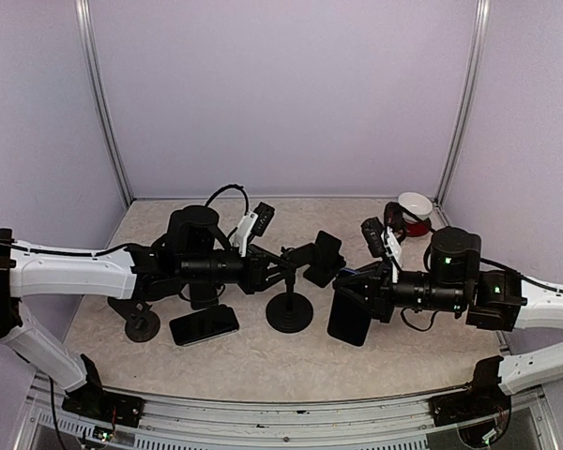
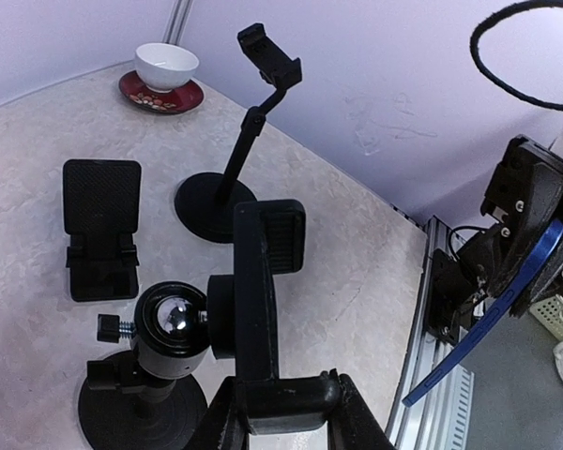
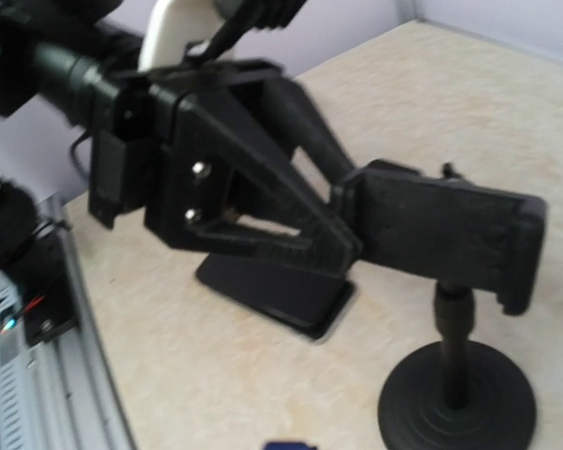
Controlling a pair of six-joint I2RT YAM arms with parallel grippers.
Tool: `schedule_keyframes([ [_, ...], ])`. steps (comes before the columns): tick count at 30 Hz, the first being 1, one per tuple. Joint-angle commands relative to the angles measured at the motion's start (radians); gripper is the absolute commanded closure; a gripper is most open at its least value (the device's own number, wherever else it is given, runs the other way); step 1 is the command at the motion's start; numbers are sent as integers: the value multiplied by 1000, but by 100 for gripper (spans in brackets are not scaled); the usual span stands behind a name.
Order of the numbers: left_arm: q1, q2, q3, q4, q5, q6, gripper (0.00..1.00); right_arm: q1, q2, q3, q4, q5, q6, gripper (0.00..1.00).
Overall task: Place the phone on the phone stand
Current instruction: Move the phone stand to the corner of the board, then install the phone on the phone stand.
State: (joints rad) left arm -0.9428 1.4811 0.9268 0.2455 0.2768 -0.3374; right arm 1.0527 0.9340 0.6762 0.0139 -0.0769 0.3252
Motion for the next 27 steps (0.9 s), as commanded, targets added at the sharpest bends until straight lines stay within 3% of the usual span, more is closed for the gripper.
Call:
schedule_keyframes([
  [1,2,-81,-22,59,99,53,100,-6,26,54,76,-142,-35,100],
  [14,-7,-185,-87,86,278,112,100,-1,160,154,164,-566,-43,100],
  [27,-59,-205,-92,86,391,151,100,4,262,279,219,-710,-61,100],
])
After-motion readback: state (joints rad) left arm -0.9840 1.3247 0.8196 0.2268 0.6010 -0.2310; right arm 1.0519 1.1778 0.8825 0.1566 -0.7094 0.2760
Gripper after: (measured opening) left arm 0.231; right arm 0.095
